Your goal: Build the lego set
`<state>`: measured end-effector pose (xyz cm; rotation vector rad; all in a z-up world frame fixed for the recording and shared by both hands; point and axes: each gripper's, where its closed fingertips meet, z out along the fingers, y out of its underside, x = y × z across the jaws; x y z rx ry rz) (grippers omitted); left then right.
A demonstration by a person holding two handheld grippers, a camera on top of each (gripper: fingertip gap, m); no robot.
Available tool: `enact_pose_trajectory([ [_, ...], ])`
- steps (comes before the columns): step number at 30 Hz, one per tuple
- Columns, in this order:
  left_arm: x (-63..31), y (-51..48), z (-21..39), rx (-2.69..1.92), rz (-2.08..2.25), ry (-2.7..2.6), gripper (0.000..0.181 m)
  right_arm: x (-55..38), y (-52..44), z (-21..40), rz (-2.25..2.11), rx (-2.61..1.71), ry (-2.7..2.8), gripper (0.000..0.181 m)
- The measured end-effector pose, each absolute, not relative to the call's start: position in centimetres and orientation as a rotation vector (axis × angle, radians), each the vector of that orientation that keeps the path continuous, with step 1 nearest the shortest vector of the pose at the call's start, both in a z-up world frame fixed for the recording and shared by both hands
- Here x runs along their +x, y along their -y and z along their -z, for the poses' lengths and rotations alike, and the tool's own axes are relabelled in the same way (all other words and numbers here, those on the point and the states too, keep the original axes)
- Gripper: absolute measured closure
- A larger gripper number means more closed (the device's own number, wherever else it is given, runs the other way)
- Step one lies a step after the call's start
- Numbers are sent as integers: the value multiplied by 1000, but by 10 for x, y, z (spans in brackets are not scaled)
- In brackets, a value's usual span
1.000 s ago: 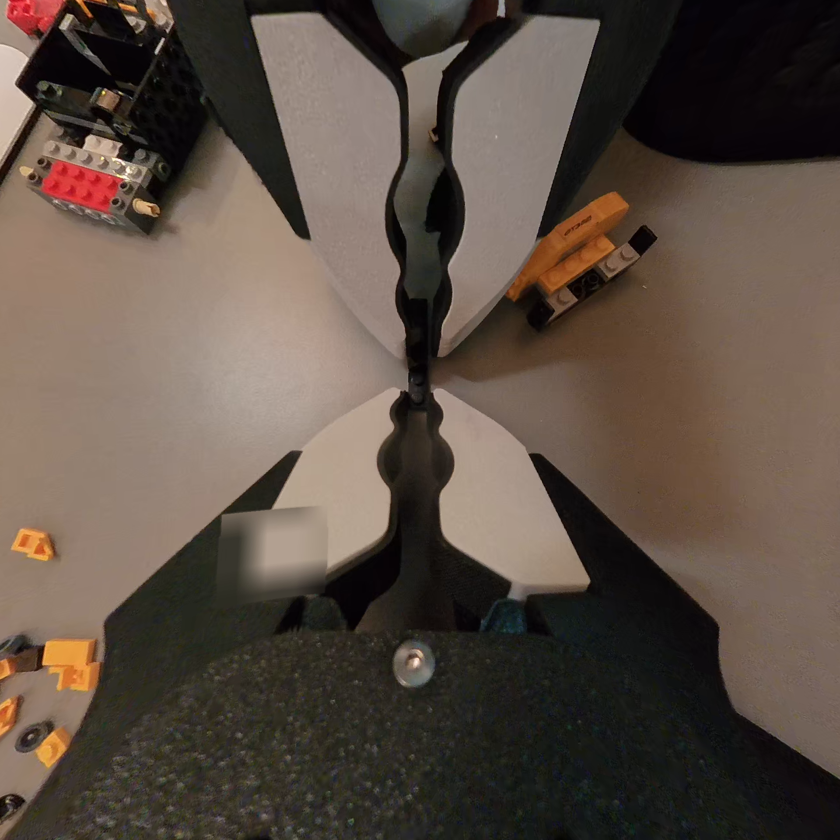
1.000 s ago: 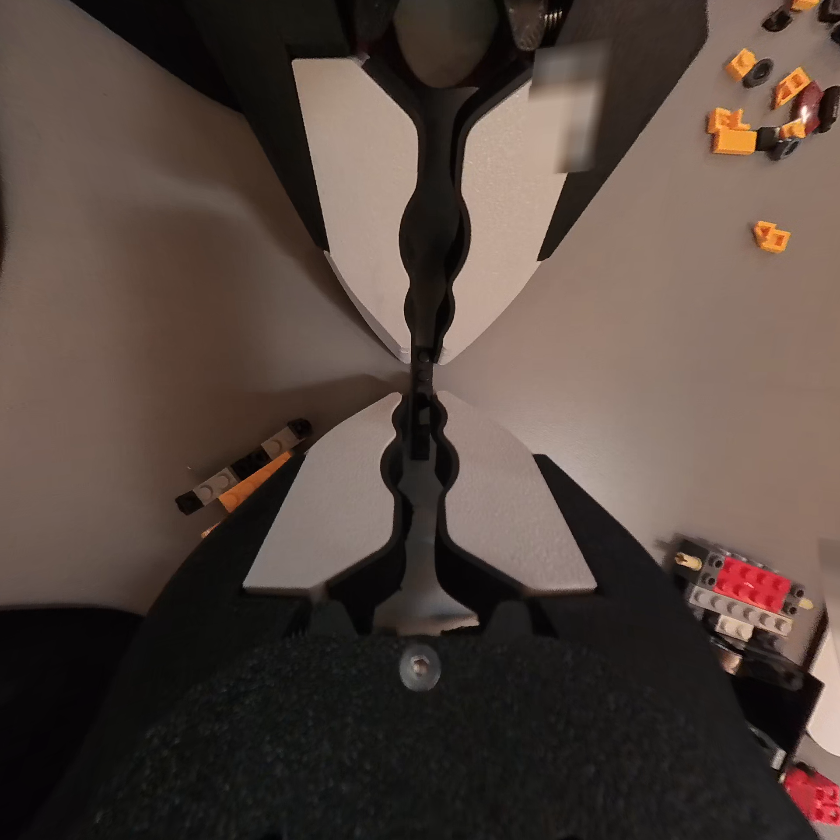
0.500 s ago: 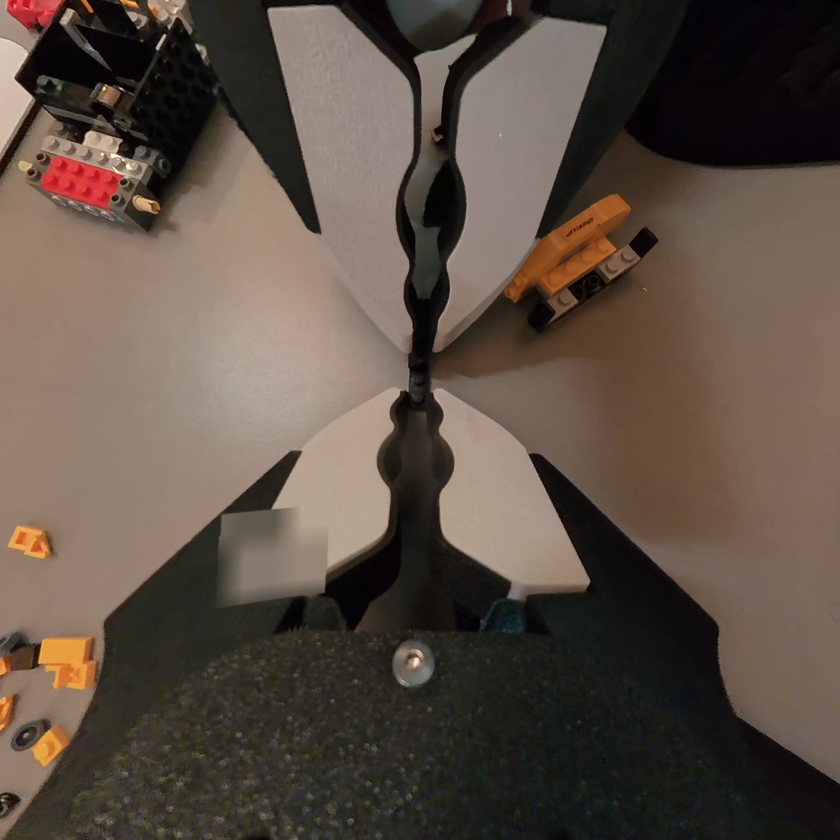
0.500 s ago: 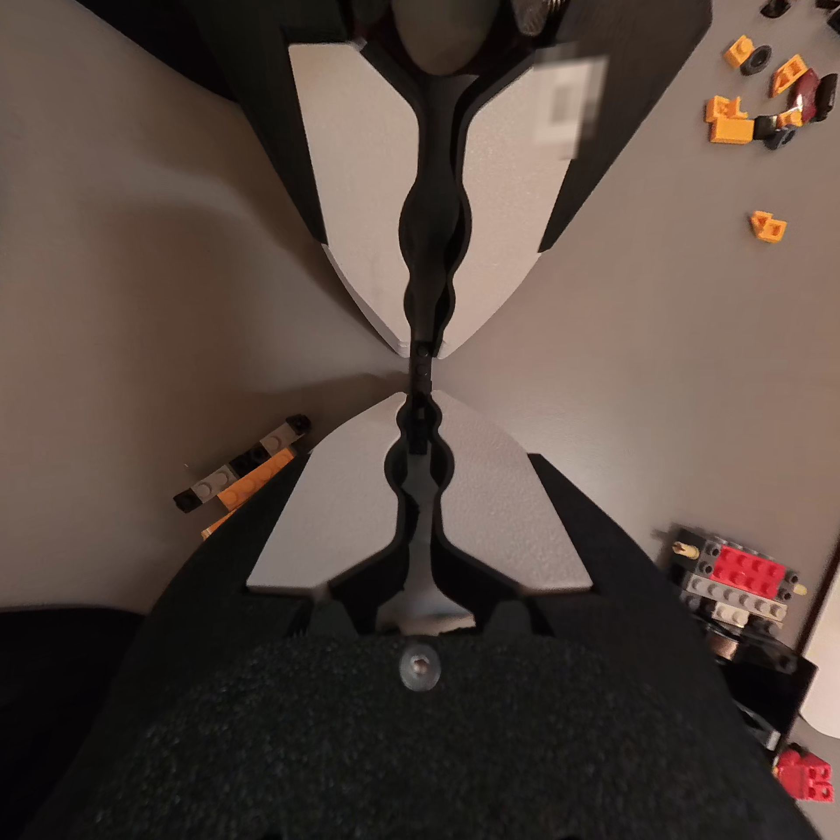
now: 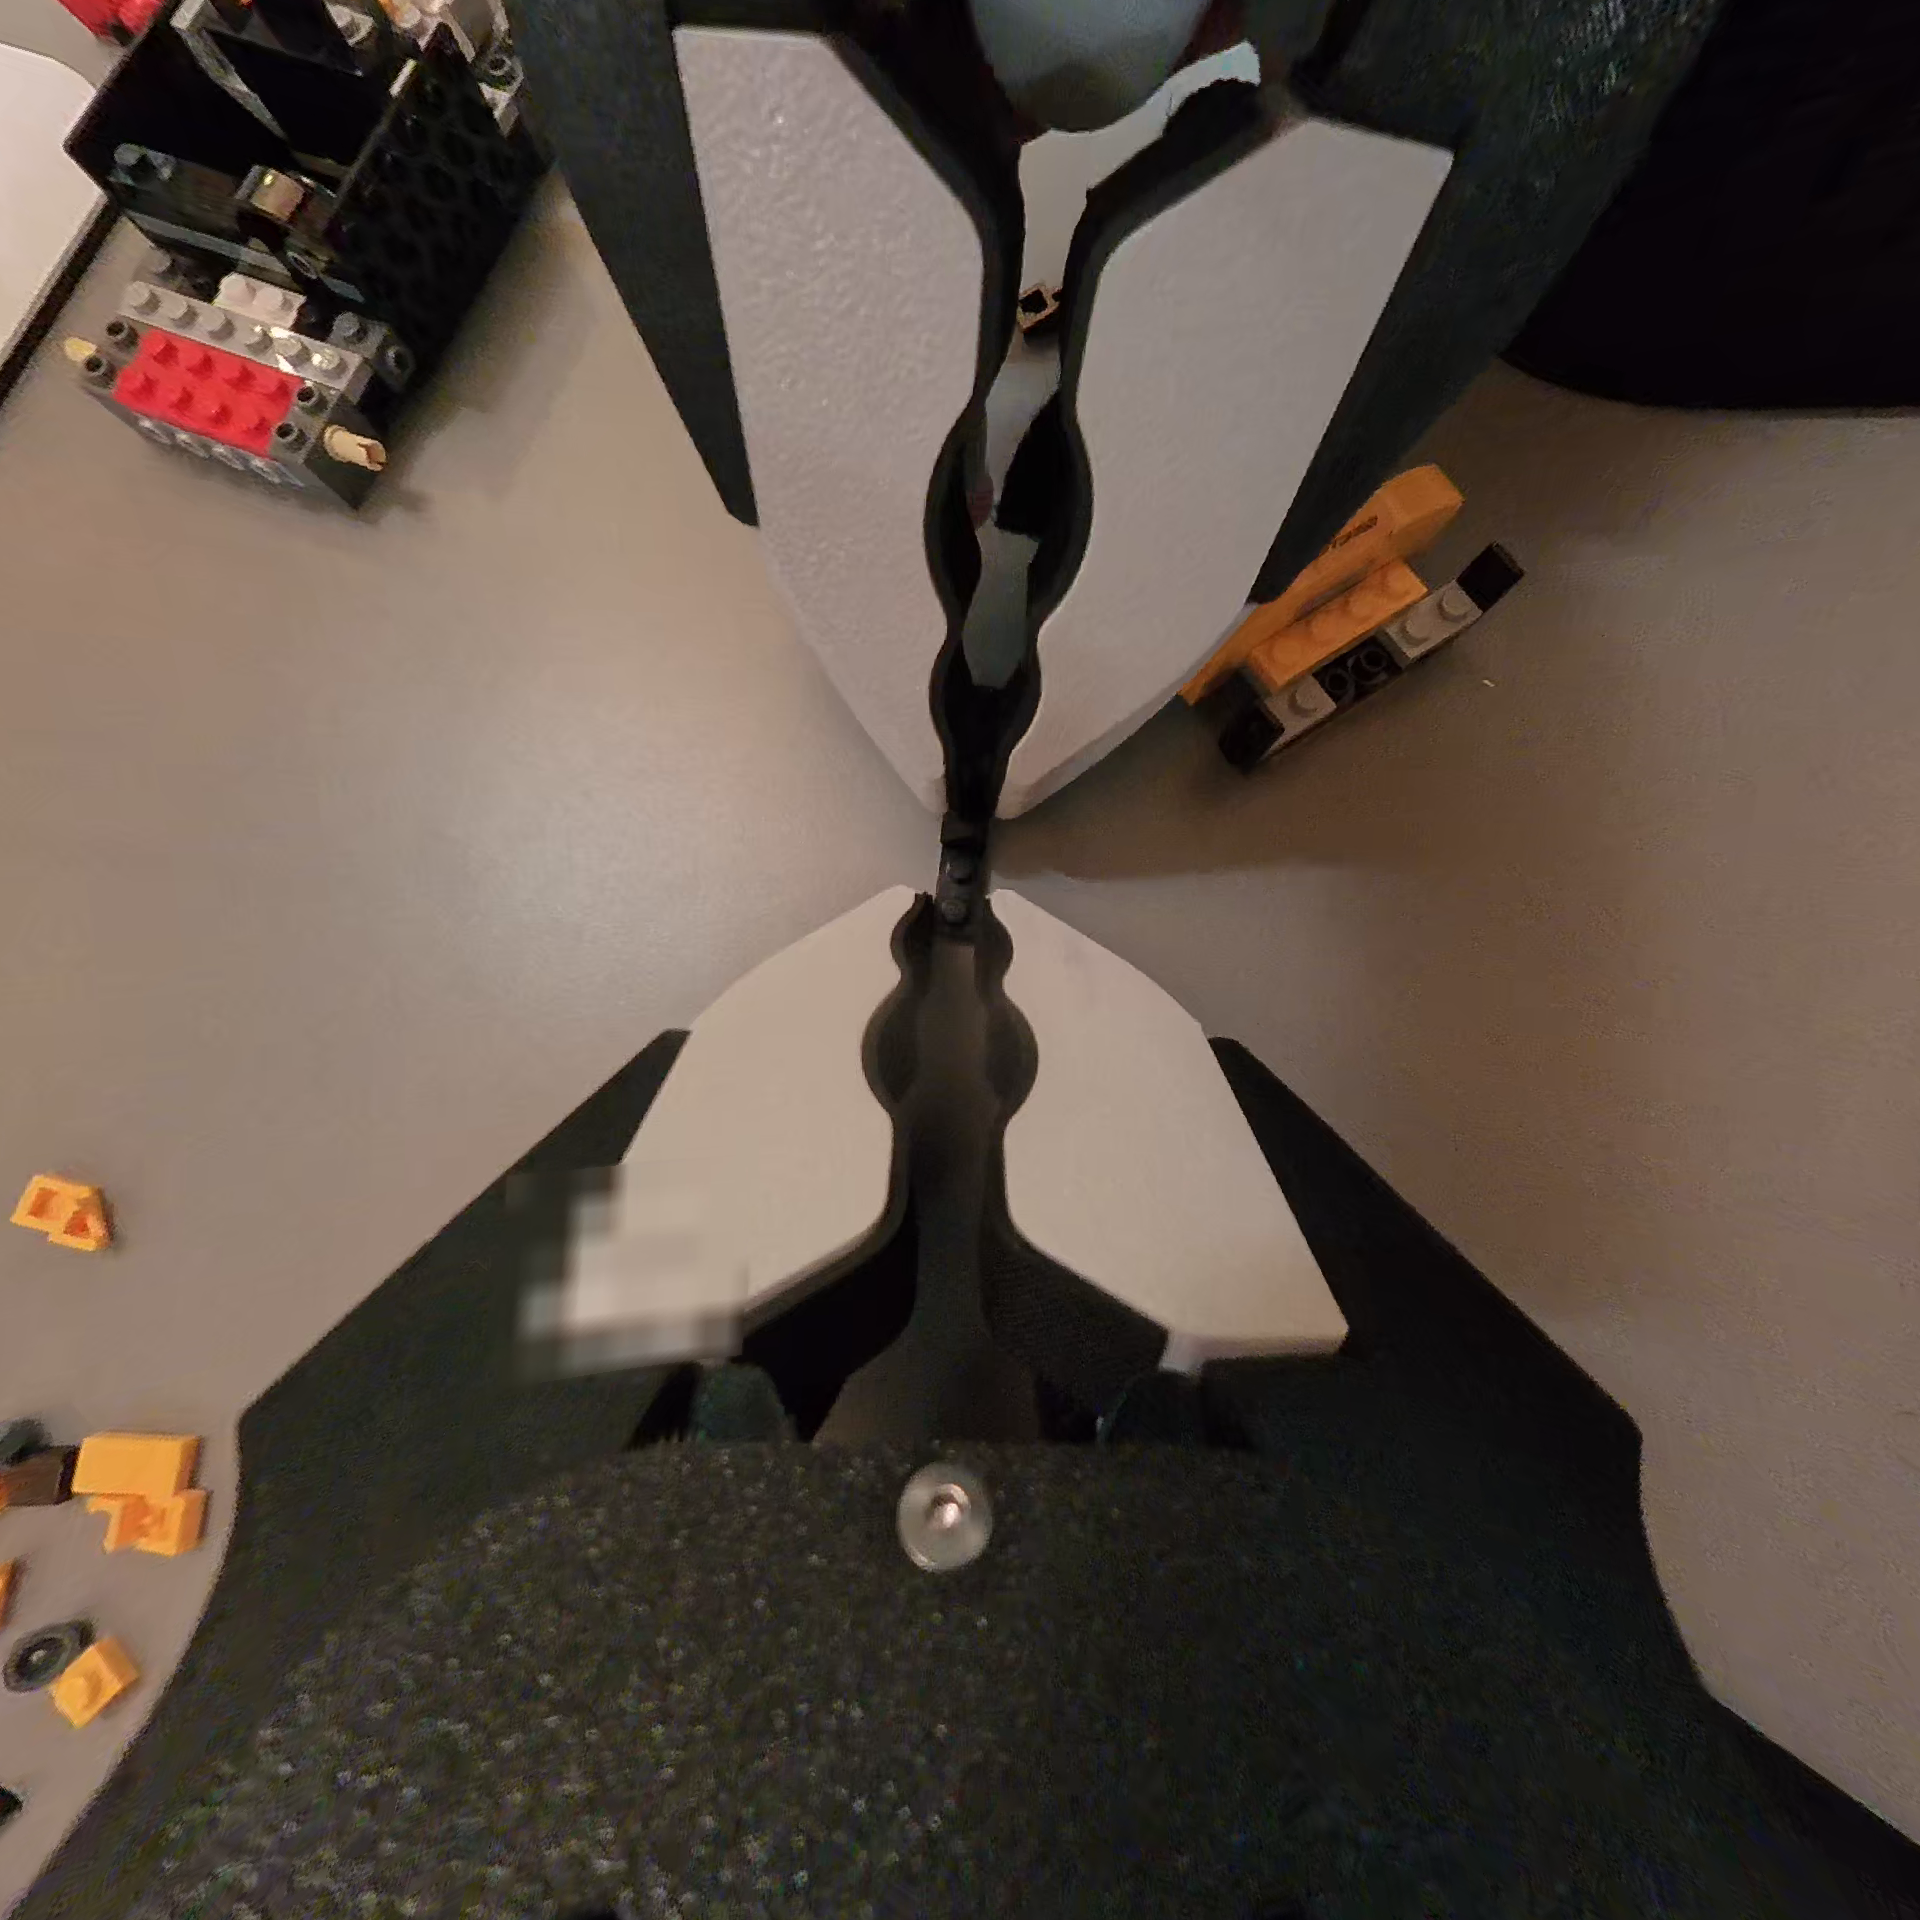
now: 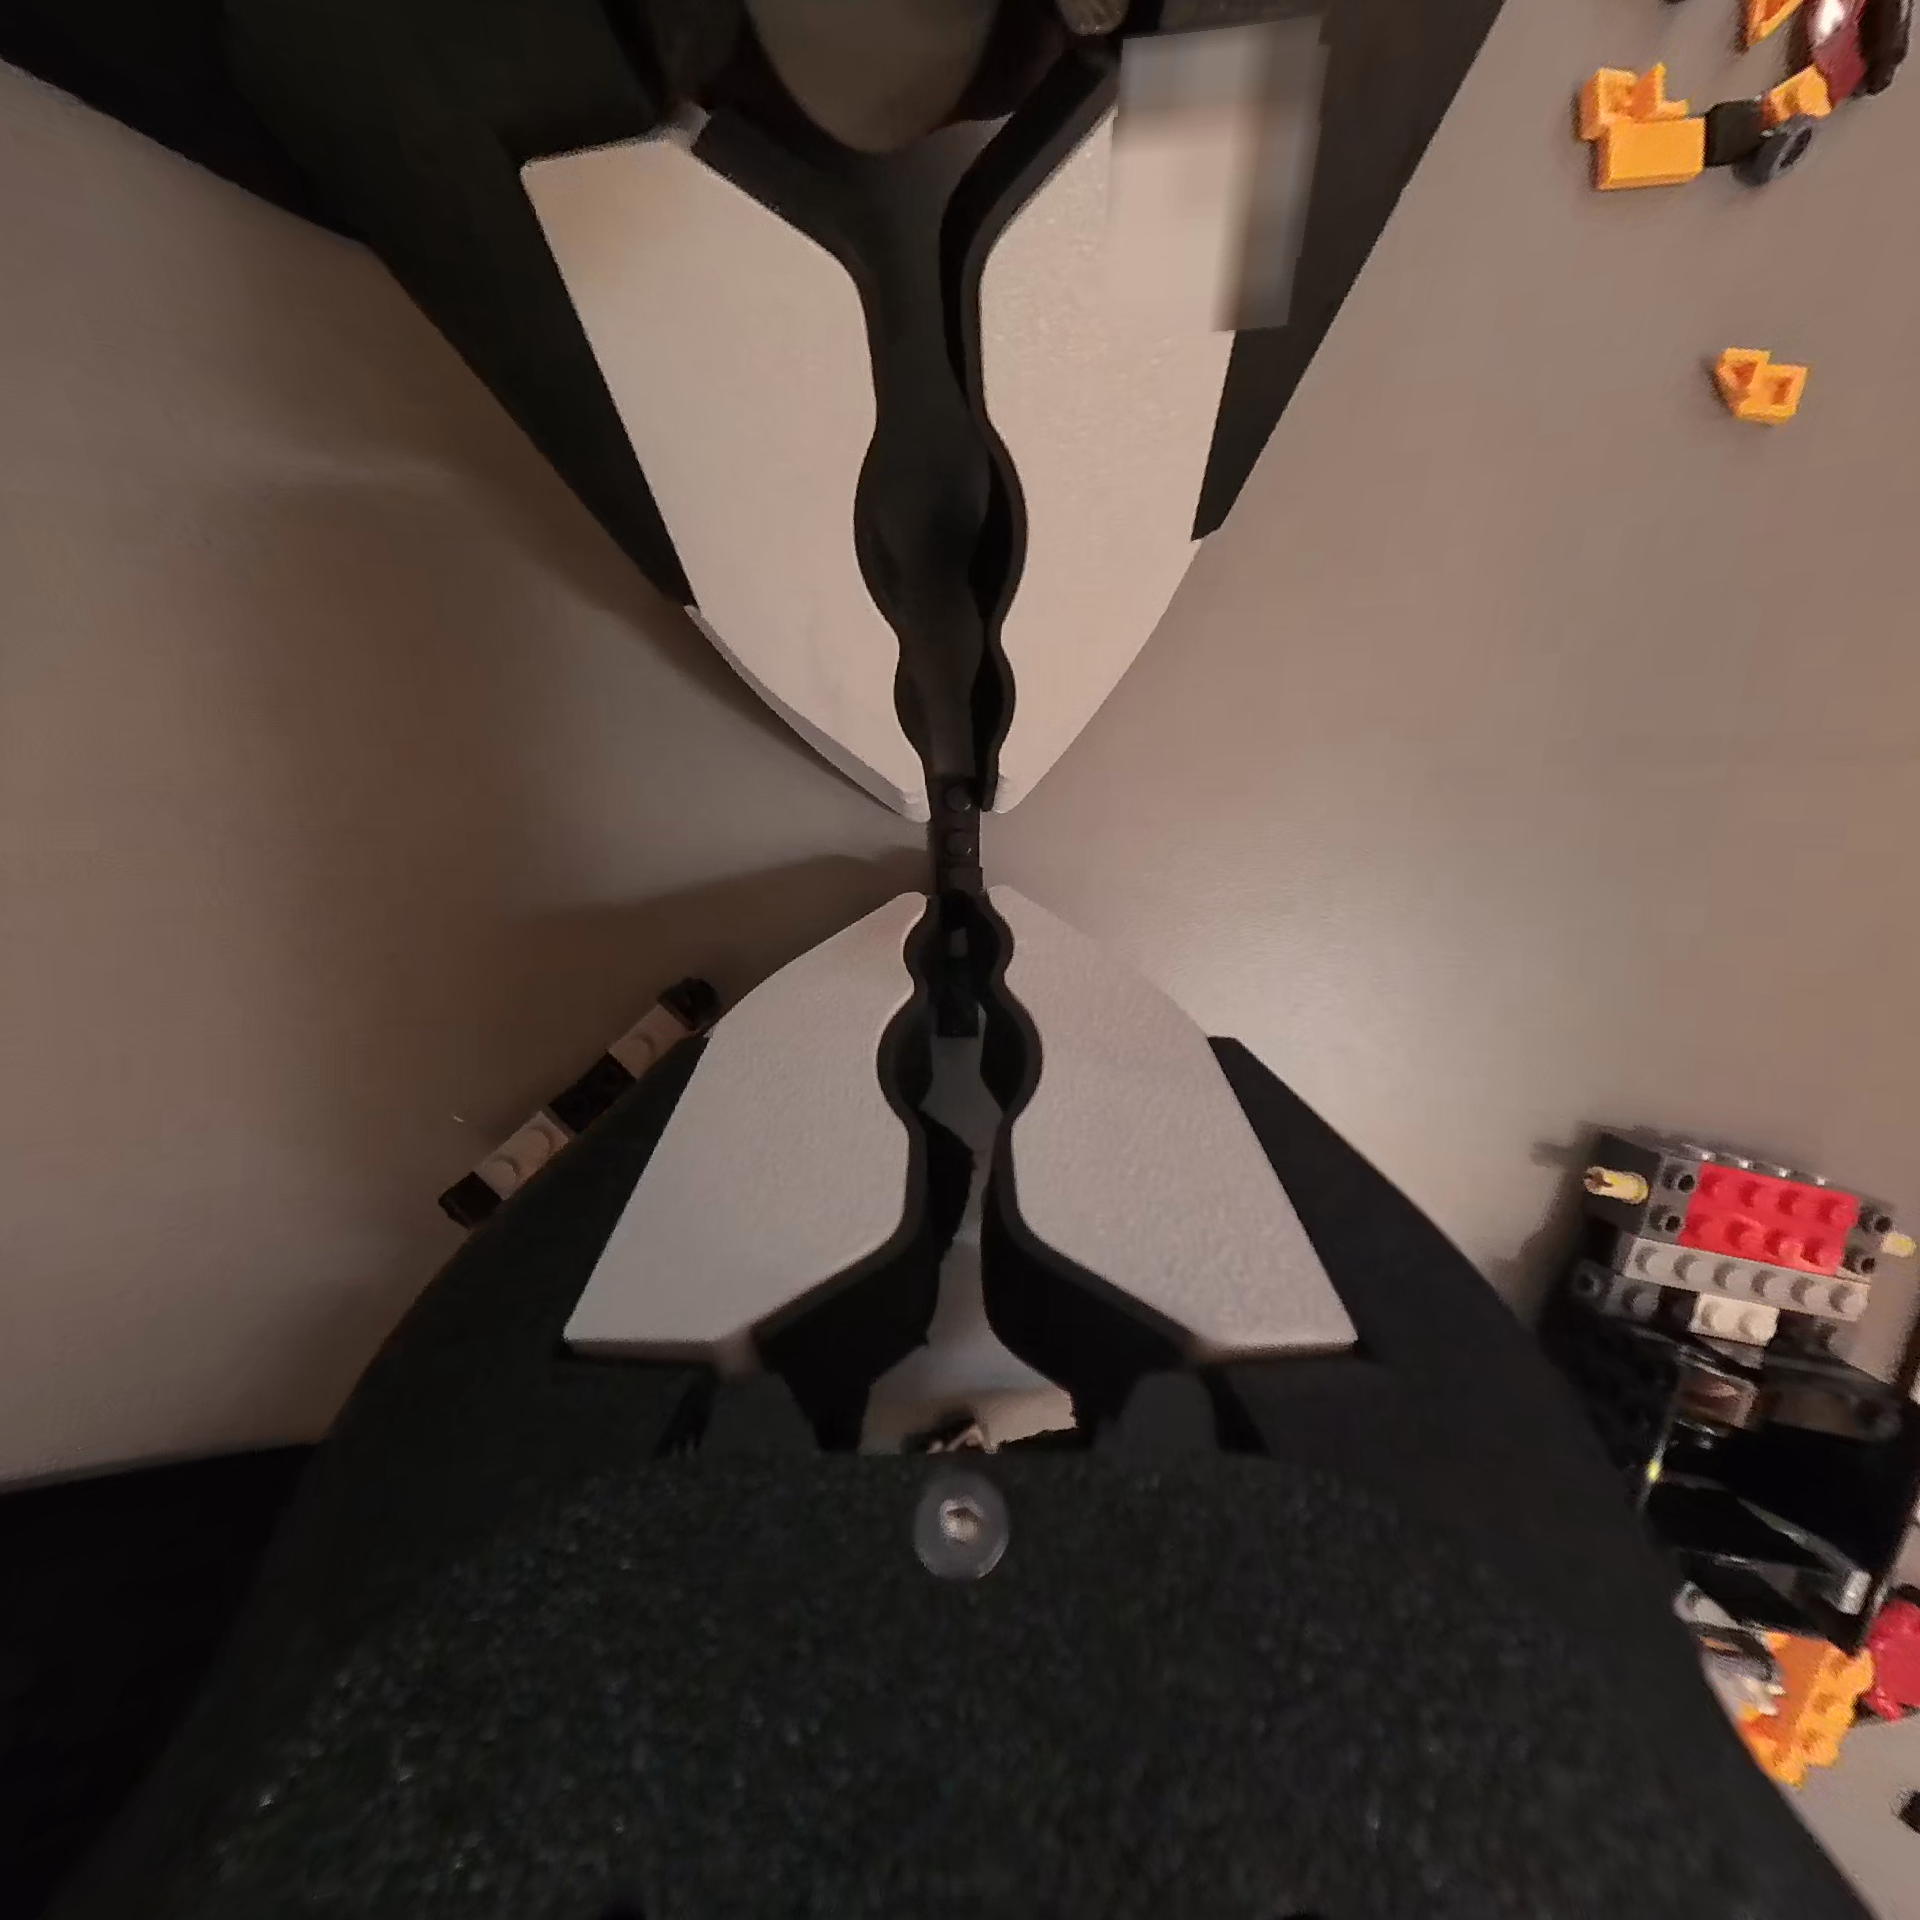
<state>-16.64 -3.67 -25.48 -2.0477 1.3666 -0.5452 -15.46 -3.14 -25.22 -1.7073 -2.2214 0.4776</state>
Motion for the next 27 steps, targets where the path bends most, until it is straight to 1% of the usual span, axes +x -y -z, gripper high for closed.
enact_pose_trajectory([
  [8, -166, 37, 255, -2042, 538, -1365, 174, -155, 32, 253, -502, -1784, 2182, 176],
  [16, -167, 37, 255, -2030, 526, -1375, 174, -157, 33, 252, -516, -1753, 2150, 176],
  [19, -167, 37, 255, -2027, 526, -1377, 174, -155, 32, 255, -500, -1738, 2156, 170],
  [27, -167, 38, 255, -2020, 533, -1386, 174, -155, 36, 247, -584, -1664, 2147, 164],
])
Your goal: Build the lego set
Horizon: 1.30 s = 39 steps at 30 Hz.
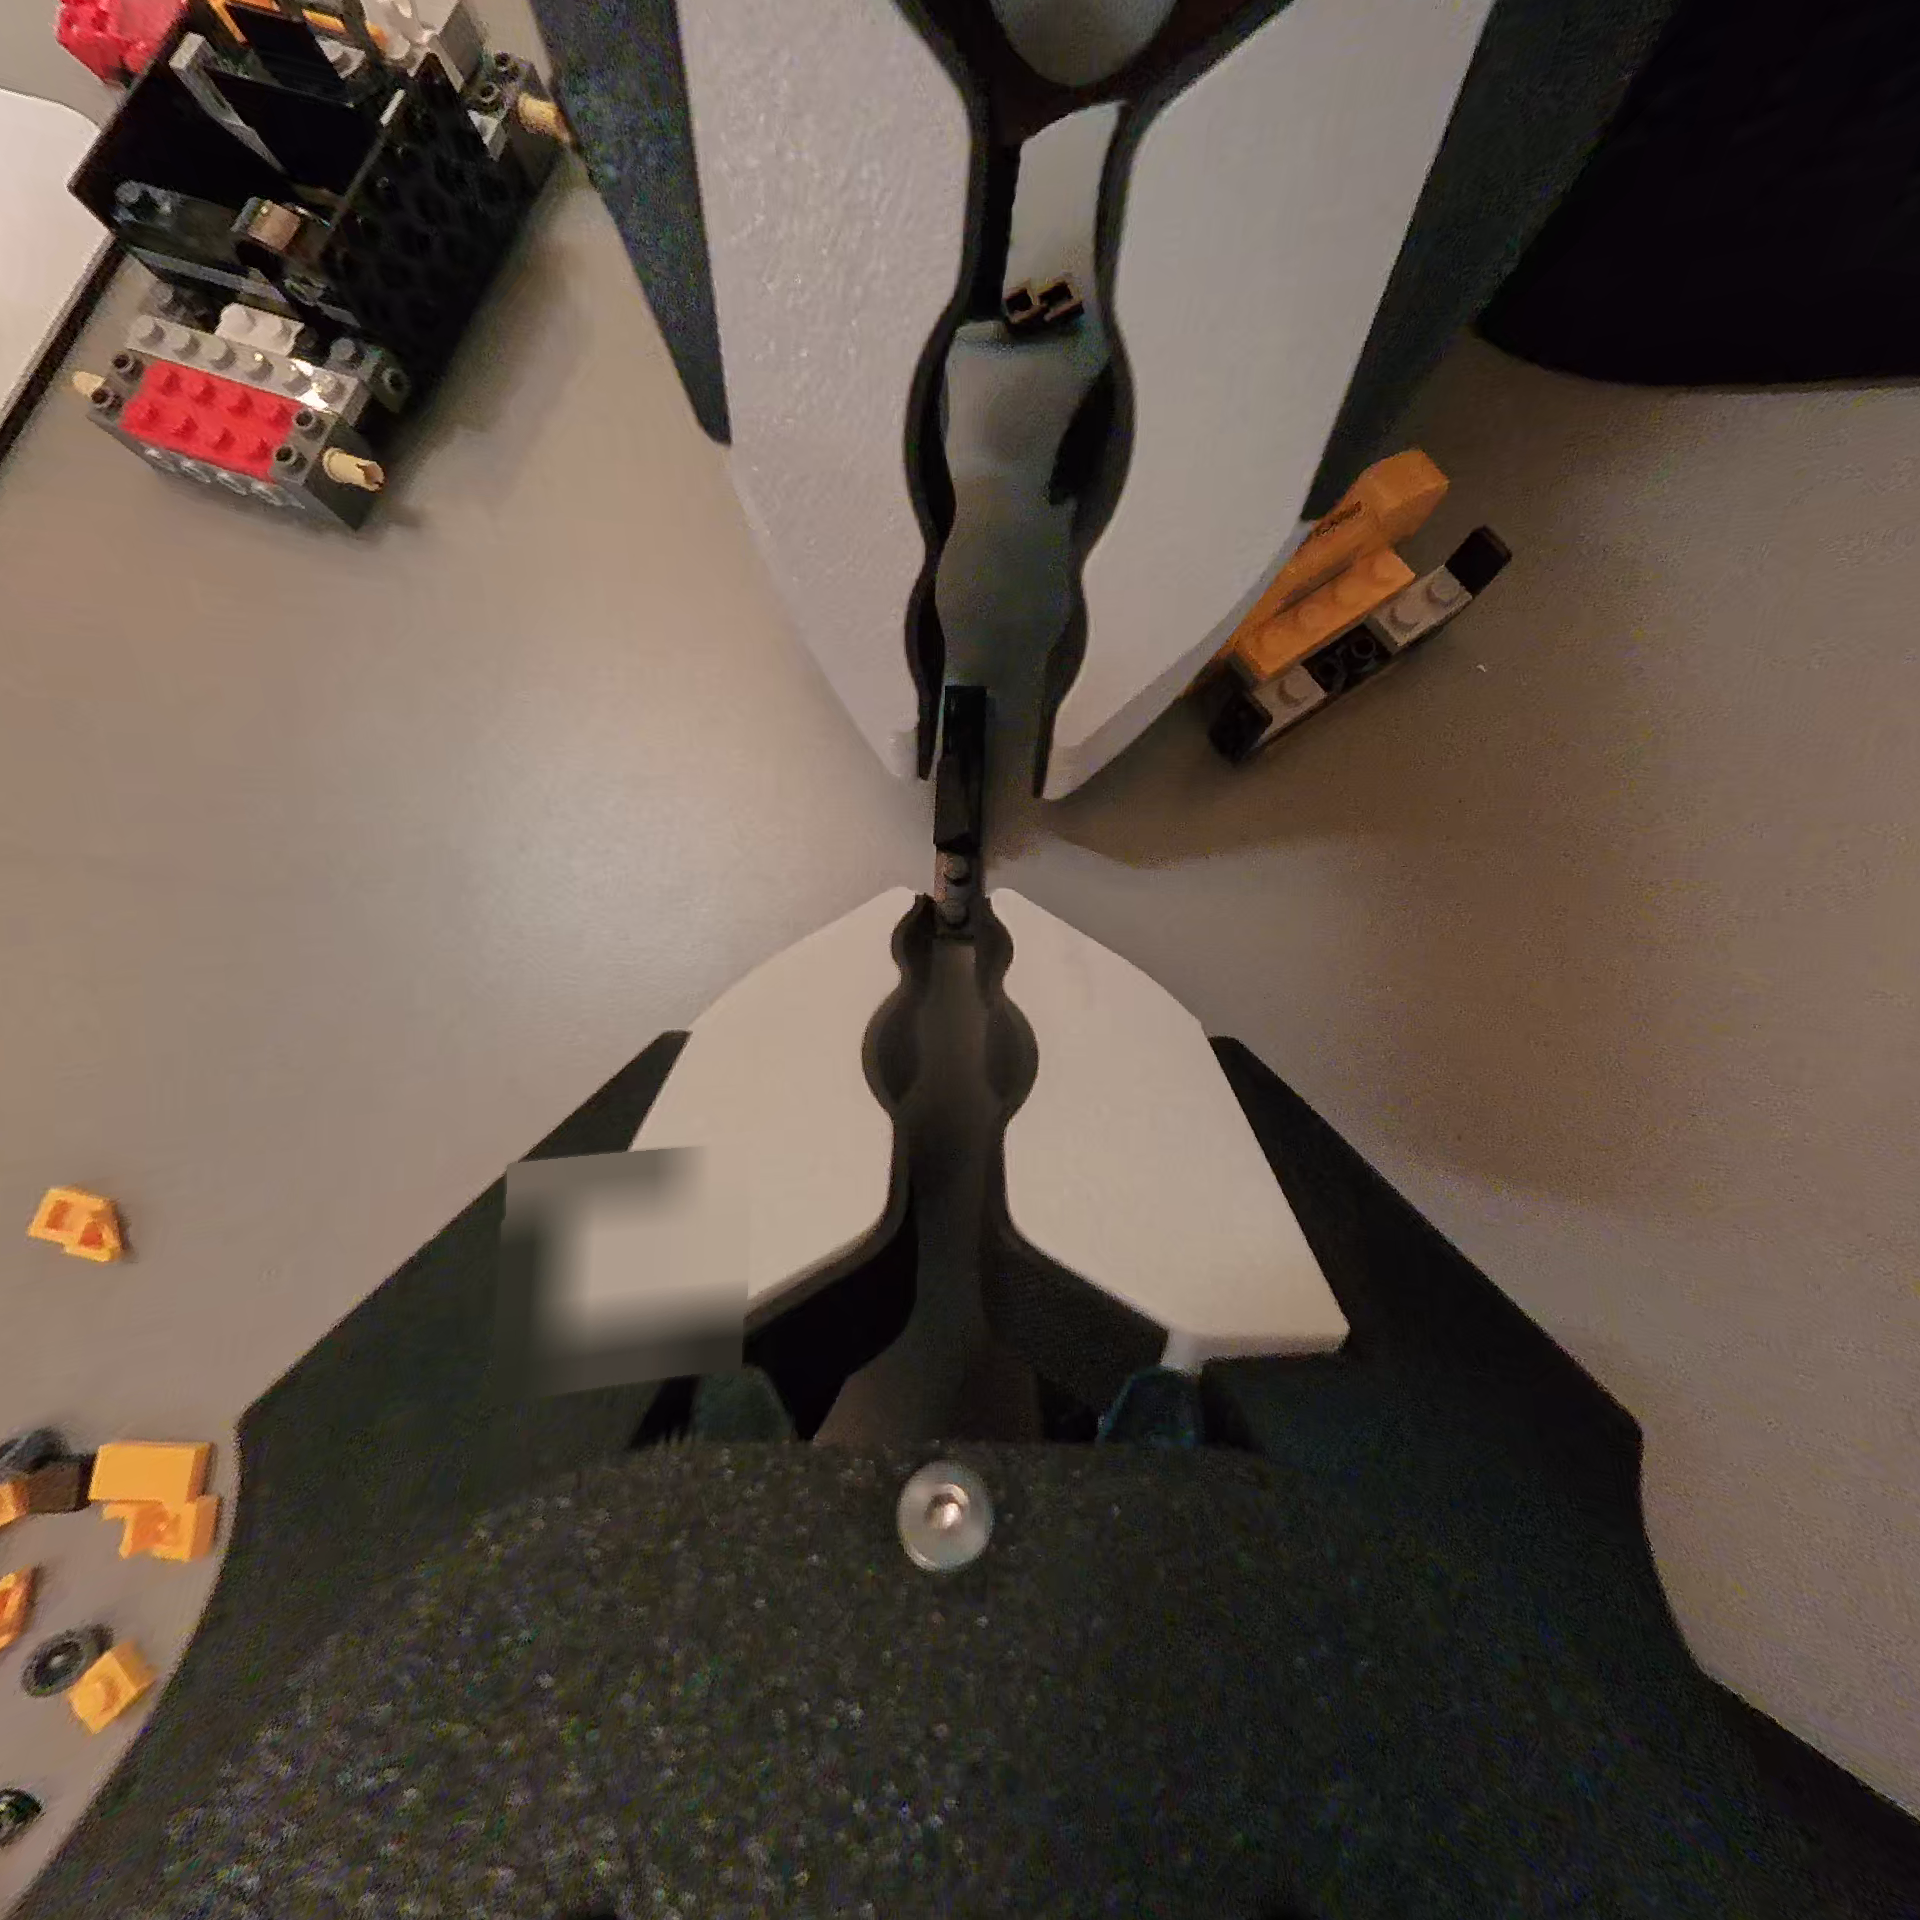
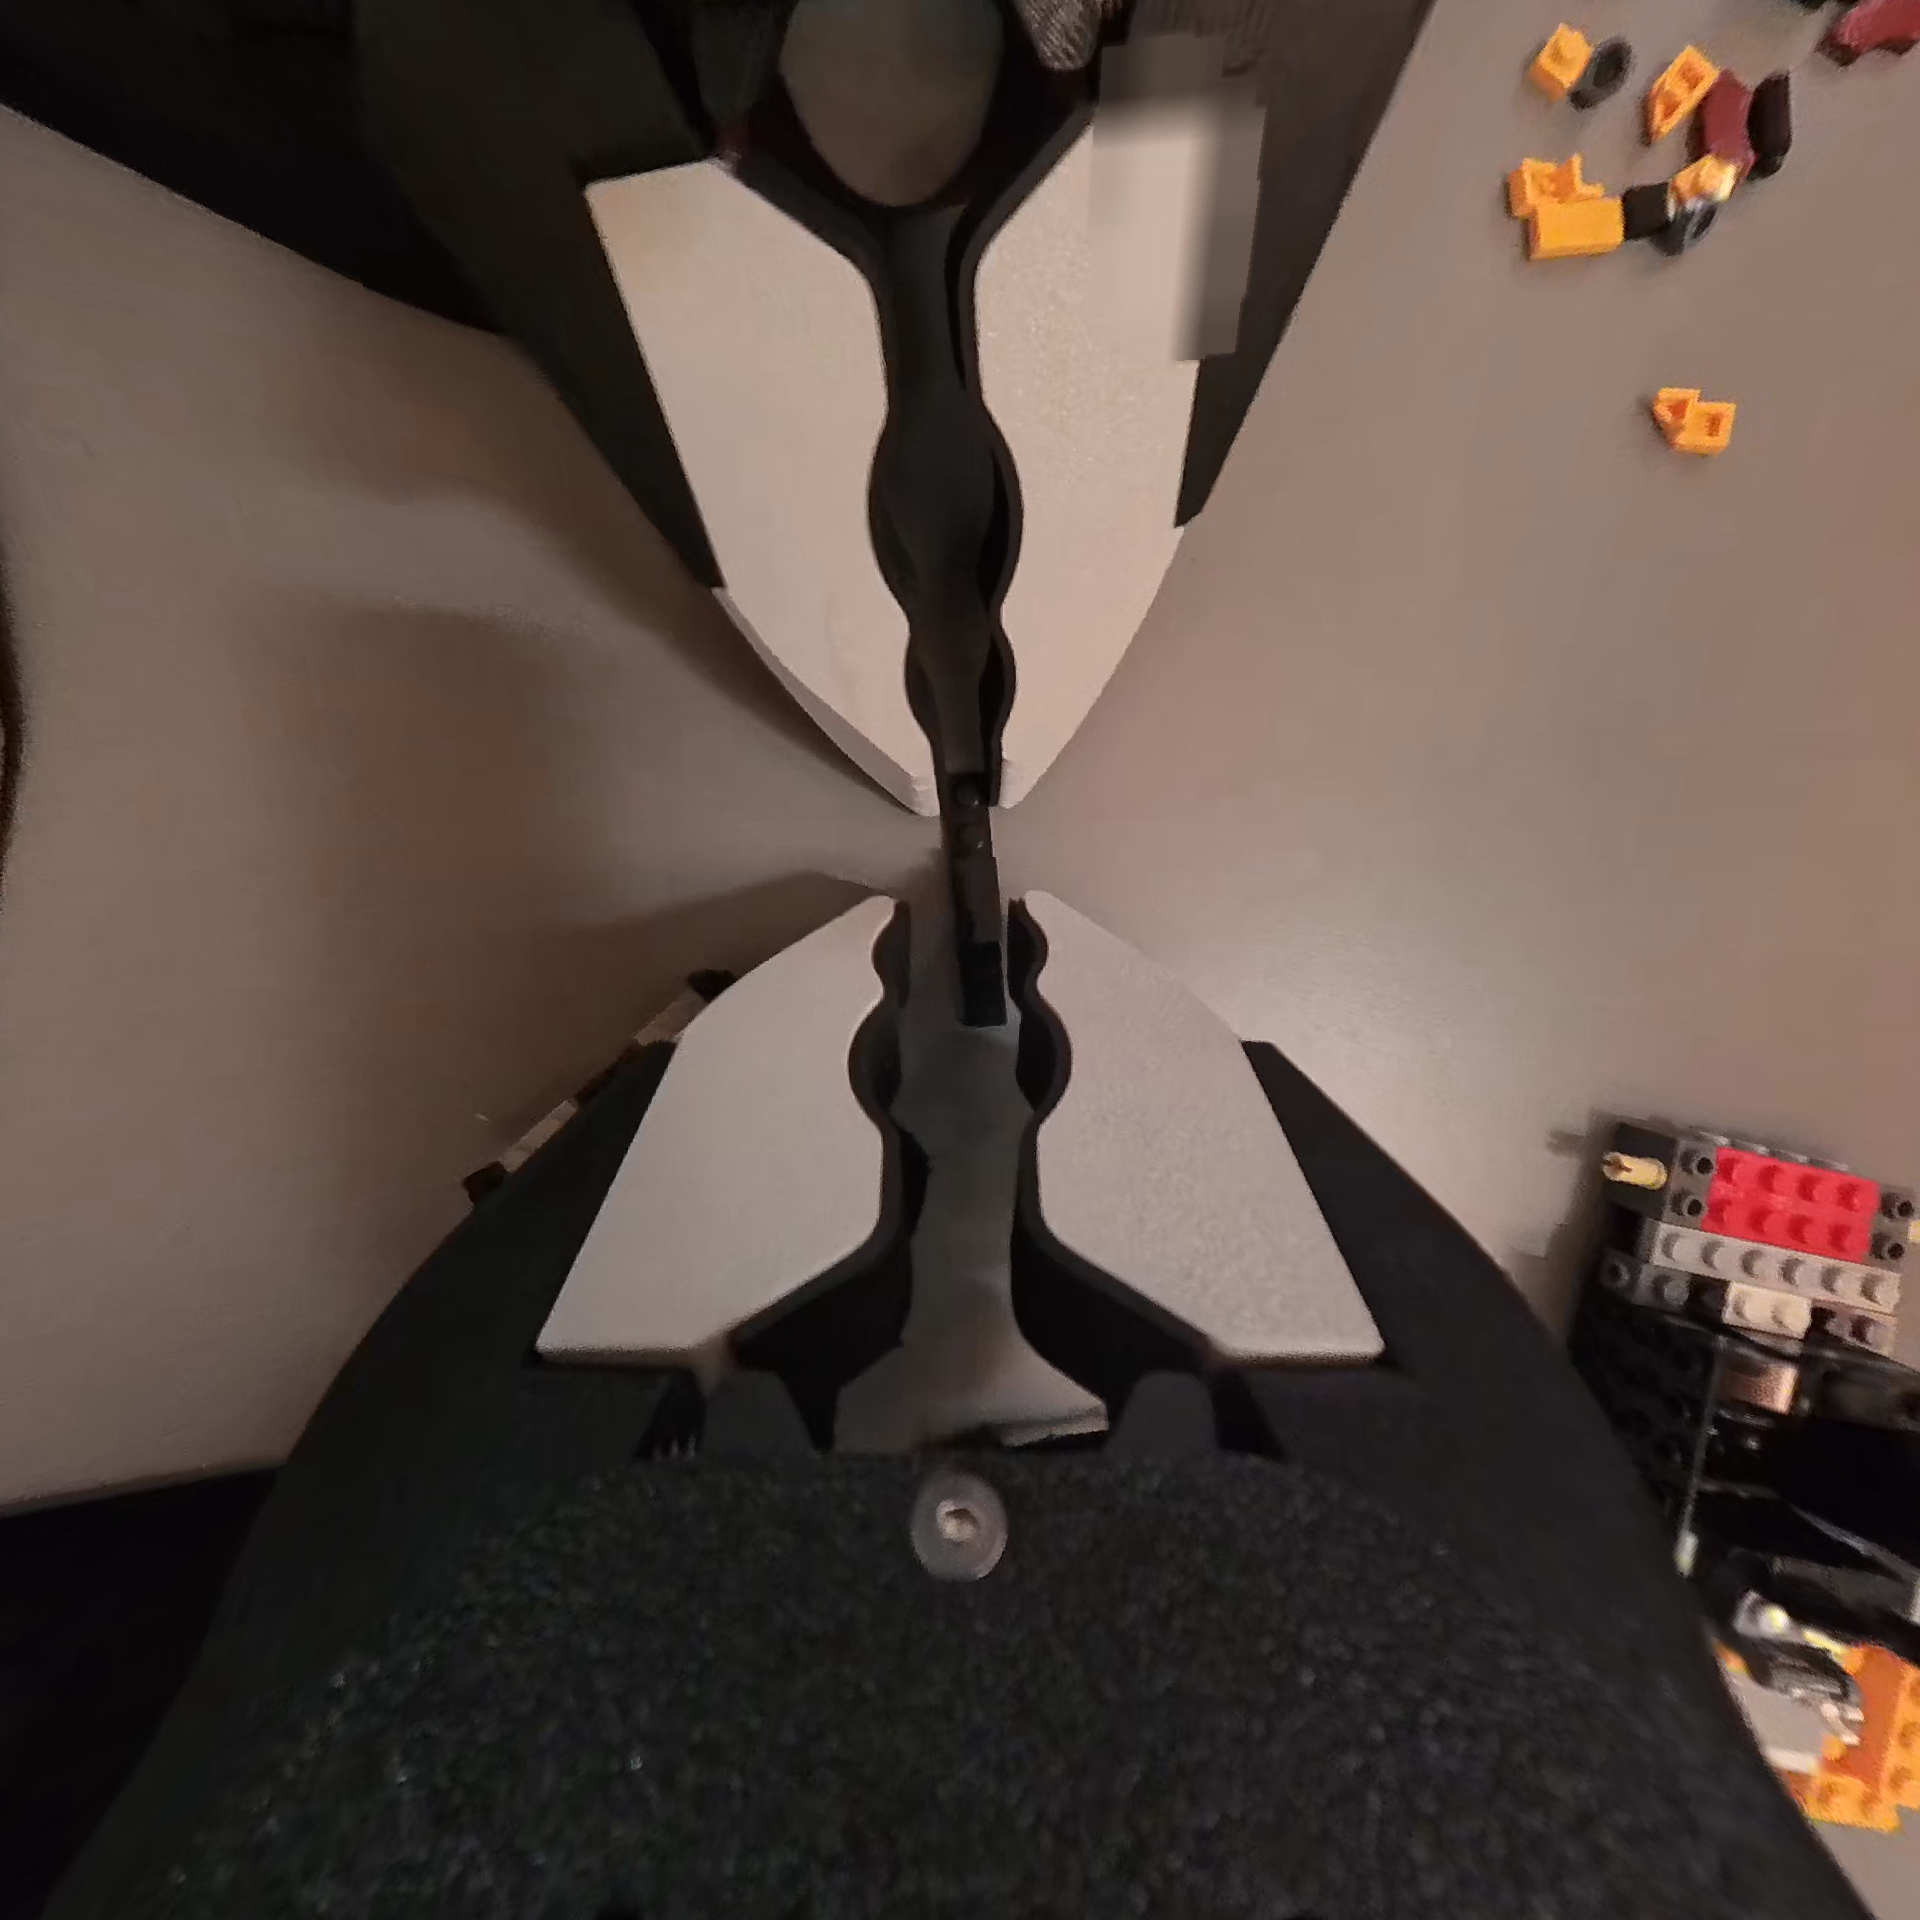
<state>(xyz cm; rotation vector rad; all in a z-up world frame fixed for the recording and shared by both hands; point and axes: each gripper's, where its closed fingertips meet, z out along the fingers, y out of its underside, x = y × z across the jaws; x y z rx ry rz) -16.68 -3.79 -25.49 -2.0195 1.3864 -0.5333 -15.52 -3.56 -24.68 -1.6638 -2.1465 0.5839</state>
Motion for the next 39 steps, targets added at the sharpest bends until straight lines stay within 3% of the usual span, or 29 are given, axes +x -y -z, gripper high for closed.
enact_pose_trajectory([
  [15, -172, 33, 231, -2152, 807, -1174, 174, -169, 20, 234, -56, -1173, 2022, 156],
  [22, -173, 31, 223, -2182, 842, -1124, 174, -174, 19, 229, -40, -1176, 2000, 167],
  [39, -171, 35, 206, -2176, 1118, -979, 174, -174, 35, 218, -112, -1190, 1950, 173],
])
